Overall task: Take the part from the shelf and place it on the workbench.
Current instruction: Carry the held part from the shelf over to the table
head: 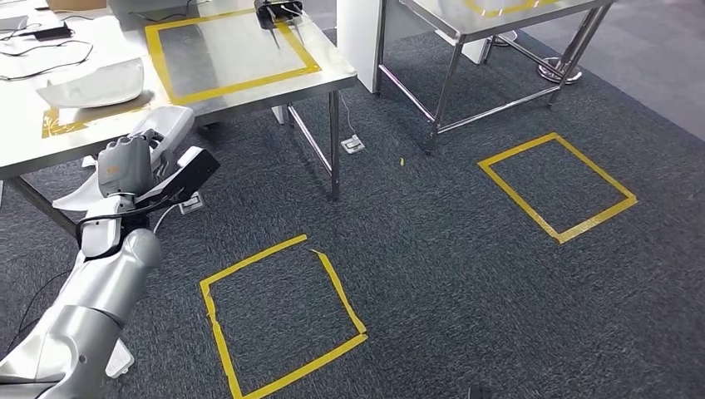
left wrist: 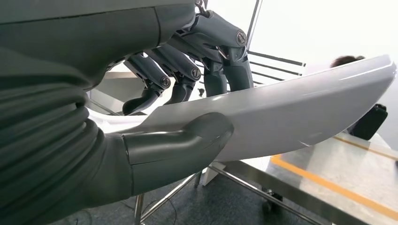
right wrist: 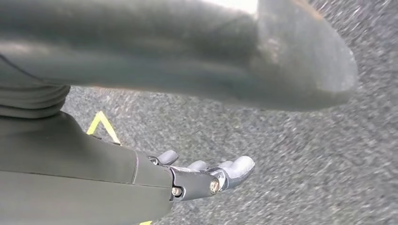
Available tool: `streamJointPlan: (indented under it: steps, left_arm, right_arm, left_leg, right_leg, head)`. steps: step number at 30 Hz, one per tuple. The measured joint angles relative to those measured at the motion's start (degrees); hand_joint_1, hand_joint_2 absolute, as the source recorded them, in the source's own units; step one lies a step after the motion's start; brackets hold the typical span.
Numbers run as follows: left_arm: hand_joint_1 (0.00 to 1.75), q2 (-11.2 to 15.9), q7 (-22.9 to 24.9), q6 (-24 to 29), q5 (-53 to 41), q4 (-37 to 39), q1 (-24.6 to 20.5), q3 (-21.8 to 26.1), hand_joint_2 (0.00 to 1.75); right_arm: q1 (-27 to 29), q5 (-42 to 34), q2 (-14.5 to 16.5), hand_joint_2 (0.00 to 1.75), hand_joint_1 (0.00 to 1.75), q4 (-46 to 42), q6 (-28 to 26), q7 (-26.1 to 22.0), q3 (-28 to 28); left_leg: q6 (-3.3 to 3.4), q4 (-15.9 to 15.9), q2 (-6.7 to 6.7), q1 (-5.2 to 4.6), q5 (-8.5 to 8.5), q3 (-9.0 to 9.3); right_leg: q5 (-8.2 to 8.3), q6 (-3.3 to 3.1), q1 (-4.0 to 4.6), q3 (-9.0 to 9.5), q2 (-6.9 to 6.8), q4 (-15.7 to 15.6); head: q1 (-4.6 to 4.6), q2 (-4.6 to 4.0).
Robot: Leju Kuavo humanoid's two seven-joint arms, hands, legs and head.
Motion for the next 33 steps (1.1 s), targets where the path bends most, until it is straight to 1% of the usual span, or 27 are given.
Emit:
streamJointPlan:
  steps: [2, 3, 4, 6, 7, 8, 10, 11, 12, 13, 14, 15, 16, 17, 18, 20, 21, 22, 23, 25, 26, 27, 28, 29, 31, 32, 33]
  left_arm:
    - [1.75, 0.0, 0.0, 0.0, 0.0, 0.1, -0.1, 0.0, 1.75]
    - [1.75, 0.0, 0.0, 0.0, 0.0, 0.1, 0.0, 0.0, 1.75]
    - [1.75, -0.1, 0.0, -0.1, 0.0, 0.0, -0.1, 0.0, 1.75]
    - [1.75, 0.0, -0.1, -0.1, 0.0, -0.2, -0.2, 0.0, 1.75]
    - [1.75, 0.0, -0.1, -0.1, 0.0, -0.3, -0.5, 0.0, 1.75]
    - [1.75, 0.1, -0.1, -0.1, 0.0, -0.4, -0.6, 0.0, 1.75]
    - [1.75, 0.1, -0.2, -0.1, 0.0, -0.3, -0.7, 0.0, 1.75]
    - [1.75, 0.1, -0.2, -0.1, 0.0, -0.3, -0.6, 0.0, 1.75]
    - [1.75, 0.1, -0.2, -0.1, 0.0, -0.2, -0.4, 0.0, 1.75]
    - [1.75, 0.1, -0.2, -0.1, 0.0, -0.2, -0.3, 0.0, 1.75]
    - [1.75, 0.1, -0.2, -0.1, 0.0, -0.1, -0.3, 0.0, 1.75]
    - [1.75, 0.2, -0.2, -0.1, 0.0, -0.1, -0.3, 0.0, 1.75]
    - [1.75, 0.3, -0.2, -0.1, 0.0, 0.0, -0.3, 0.0, 1.75]
    - [1.75, 0.4, -0.2, -0.2, 0.0, 0.0, -0.3, 0.0, 1.75]
    - [1.75, 0.4, -0.2, -0.2, 0.0, 0.0, -0.2, 0.0, 1.75]
    - [1.75, 0.4, -0.2, -0.4, -0.1, -0.1, -0.2, 0.0, 1.75]
    - [1.75, 0.3, -0.2, -0.4, -0.2, -0.1, -0.3, 0.0, 1.75]
    - [1.75, 0.2, -0.1, -0.4, -0.3, -0.2, -0.6, 0.0, 1.75]
    - [1.75, 0.1, -0.1, -0.4, -0.4, -0.2, -0.8, 0.0, 1.75]
    - [1.75, -0.1, 0.1, -0.4, -0.6, -0.1, -1.0, 0.0, 1.75]
    - [1.75, -0.2, 0.2, -0.5, -0.8, 0.0, -1.0, 0.0, 1.75]
    - [1.75, -0.3, 0.4, -0.5, -1.0, 0.0, -0.9, 0.0, 1.75]
    - [1.75, -0.3, 0.5, -0.6, -1.2, 0.1, -0.9, 0.0, 1.75]
    - [1.75, -0.4, 0.6, -0.7, -1.4, 0.1, -0.9, 0.0, 1.75]
    - [1.75, -0.5, 0.9, -0.9, -1.8, 0.2, -0.9, 0.0, 1.75]
    - [1.75, -0.5, 1.0, -1.1, -2.0, 0.3, -1.0, 0.0, 1.75]
    - [1.75, -0.5, 1.1, -1.2, -2.3, 0.4, -1.0, 0.0, 1.75]
  right_arm:
    - [0.0, 0.0, 0.0, 0.0, 0.0, 0.0, 0.0, 0.1, 0.0]
    - [0.1, 0.0, 0.0, 0.0, 0.0, 0.0, 0.0, 0.1, 0.0]
    - [0.0, 0.0, -0.1, 0.0, 0.0, 0.0, 0.0, 0.1, 0.0]
    - [0.0, 0.1, 0.0, 0.0, 0.0, 0.0, 0.0, 0.1, 0.0]
    - [0.0, 0.1, 0.0, 0.0, 0.0, 0.0, 0.0, 0.1, 0.0]
    - [-0.1, 0.2, 0.0, 0.0, 0.0, 0.0, 0.0, 0.1, 0.0]
    - [-0.2, 0.2, 0.0, 0.0, 0.0, 0.0, 0.0, 0.2, 0.0]
    - [-0.2, 0.2, 0.0, 0.0, 0.0, 0.0, 0.0, 0.2, 0.0]
    - [-0.2, 0.2, 0.0, 0.0, 0.0, 0.0, 0.0, 0.2, 0.0]
    - [-0.1, 0.2, 0.0, 0.0, 0.0, 0.0, 0.0, 0.2, -0.1]
    - [0.0, 0.2, 0.0, 0.0, 0.0, 0.0, 0.0, 0.2, -0.1]
    - [0.0, 0.3, 0.0, 0.0, 0.0, 0.0, 0.0, 0.2, -0.1]
    - [0.0, 0.3, 0.0, 0.0, 0.0, 0.0, 0.0, 0.2, -0.1]
    - [0.0, 0.4, 0.0, 0.0, 0.0, 0.0, 0.0, 0.2, -0.1]
    - [-0.1, 0.5, 0.0, 0.0, 0.0, 0.0, 0.0, 0.2, -0.1]
    - [-0.2, 0.5, 0.0, 0.0, 0.0, 0.0, 0.0, 0.3, -0.1]
    - [-0.2, 0.5, 0.0, 0.0, 0.0, 0.0, 0.0, 0.3, -0.1]
    - [-0.2, 0.5, -0.1, 0.0, 0.0, 0.0, 0.0, 0.3, -0.1]
    - [-0.2, 0.5, -0.1, 0.0, 0.0, 0.0, 0.0, 0.3, -0.1]
    - [-0.3, 0.5, -0.1, 0.0, 0.0, 0.0, 0.0, 0.3, -0.1]
    - [-0.3, 0.6, -0.1, 0.0, 0.0, 0.0, 0.0, 0.3, -0.1]
    - [-0.2, 0.6, -0.1, 0.0, 0.0, 0.0, 0.1, 0.4, -0.1]
    - [-0.2, 0.6, -0.1, 0.0, 0.0, 0.0, 0.1, 0.4, -0.1]
    - [-0.1, 0.6, -0.1, 0.0, 0.0, 0.0, 0.1, 0.4, -0.1]
    - [0.1, 0.6, -0.1, 0.0, 0.0, 0.0, 0.1, 0.5, -0.1]
    - [0.1, 0.6, -0.2, 0.0, 0.0, 0.0, 0.1, 0.5, -0.1]
    - [0.2, 0.6, -0.2, 0.0, 0.0, 0.0, 0.1, 0.5, -0.1]
  left_leg:
    - [-0.48, -0.1, -0.17, -0.13, -1.03, 0.9]
    - [-0.82, 0.1, -0.25, -0.18, -1.33, 1.31]
    - [-1.2, 0.3, -0.32, -0.25, -1.43, 1.71]
    - [-1.83, 1.9, -0.18, -0.24, -1.41, 1.66]
    - [-2.07, 3.8, -0.06, -0.21, -1.65, 0.76]
    - [-2.31, 6.6, 0.09, -0.14, -2.31, -0.91]
    - [-2.7, 13.1, 0.29, -0.02, -4.93, -5.59]
    - [-2.82, 15.1, 0.35, 0.03, -6.13, -7.69]
    - [-2.82, 15.6, 0.4, 0.06, -6.5, -9.05]
    - [-2.73, 14.3, 0.43, 0.07, -5.58, -9.5]
    - [-2.53, 11.3, 0.47, 0.06, -3.2, -9.21]
    - [-2.3, 7.5, 0.55, 0.04, 0.29, -8.59]
    - [-2.07, 4.0, 0.64, -0.02, 3.19, -8.08]
    - [-1.78, 1.5, 0.71, -0.1, 5.28, -7.58]
    - [-1.46, 0.2, 0.74, -0.18, 6.22, -7.36]
    - [-0.66, -0.2, 0.64, -0.18, 5.73, -6.64]
    - [-0.28, -0.2, 0.58, -0.09, 5.48, -6.17]
    - [0.08, -0.3, 0.53, 0.0, 5.2, -5.63]
    - [0.35, -0.3, 0.45, 0.08, 4.87, -5.11]
    - [0.62, -0.3, 0.3, 0.03, 4.04, -4.36]
    - [0.61, -0.3, 0.24, 0.01, 3.56, -3.93]
    - [0.57, -0.3, 0.2, 0.0, 3.06, -3.42]
    - [0.5, -0.2, 0.16, -0.01, 2.5, -2.79]
    - [0.39, -0.2, 0.14, -0.03, 1.88, -2.01]
    - [0.05, -0.1, 0.12, -0.12, 0.58, -0.73]
    - [-0.21, -0.1, 0.08, -0.22, -0.02, -0.19]
    - [-0.49, -0.2, 0.03, -0.31, -0.55, 0.18]
  right_leg:
    - [3.17, -0.68, 0.46, 1.04, 0.08, -4.1]
    - [3.75, -0.97, 0.58, 1.38, 0.15, -5.1]
    - [3.15, -1.22, 0.61, 1.88, 0.2, -5.0]
    - [2.96, -1.86, 0.33, 3.33, 0.21, -5.5]
    - [2.6, -2.16, 0.25, 4.09, 0.18, -5.6]
    - [2.24, -2.37, 0.18, 4.73, 0.18, -5.6]
    - [1.27, -2.6, 0.18, 5.64, 0.22, -5.6]
    - [0.76, -2.61, 0.17, 6.12, 0.27, -5.6]
    - [0.2, -2.57, 0.16, 6.68, 0.34, -5.5]
    - [-0.35, -2.49, 0.17, 7.33, 0.41, -5.5]
    - [-0.96, -2.36, 0.17, 8.09, 0.46, -5.5]
    - [-1.57, -2.18, 0.19, 8.75, 0.49, -5.4]
    - [-2.21, -1.96, 0.26, 9.35, 0.54, -5.3]
    - [-2.81, -1.66, 0.33, 9.77, 0.58, -5.2]
    - [-3.19, -1.31, 0.38, 10.07, 0.61, -5.0]
    - [-3.55, -0.57, 0.45, 10.42, 0.61, -4.5]
    - [-3.65, -0.25, 0.43, 10.32, 0.57, -3.7]
    - [-3.9, 0.06, 0.37, 9.52, 0.5, -2.0]
    - [-4.55, 0.32, 0.24, 7.86, 0.44, 0.7]
    - [-6.76, 0.75, 0.0, 2.91, 0.37, 7.7]
    - [-7.91, 0.88, -0.07, 0.51, 0.36, 10.4]
    - [-8.37, 0.96, -0.08, -1.08, 0.36, 11.3]
    - [-7.74, 0.95, -0.08, -1.75, 0.35, 10.4]
    - [-5.78, 0.81, -0.03, -1.5, 0.35, 7.6]
    - [0.22, 0.12, 0.34, 0.11, 0.31, -0.2]
    - [2.4, -0.29, 0.55, 0.74, 0.36, -3.1]
    - [3.66, -0.65, 0.76, 1.18, 0.4, -4.7]
  head:
    - [-0.01, 0.0]
    - [-0.02, 0.0]
    - [-0.01, 0.0]
    - [-0.05, 0.0]
    - [-0.14, 0.0]
    - [-0.25, 0.0]
    - [-0.4, 0.0]
    - [-0.4, 0.0]
    - [-0.4, 0.0]
    - [-0.41, 0.0]
    - [-0.4, 0.0]
    - [-0.41, 0.0]
    - [-0.47, 0.0]
    - [-0.51, 0.0]
    - [-0.54, 0.0]
    - [-0.54, 0.0]
    - [-0.52, 0.0]
    - [-0.44, 0.0]
    - [-0.34, 0.0]
    - [-0.16, 0.0]
    - [-0.15, 0.0]
    - [-0.14, 0.0]
    - [-0.14, 0.0]
    - [-0.13, 0.0]
    - [-0.13, 0.0]
    - [-0.12, 0.0]
    - [-0.15, 0.0]
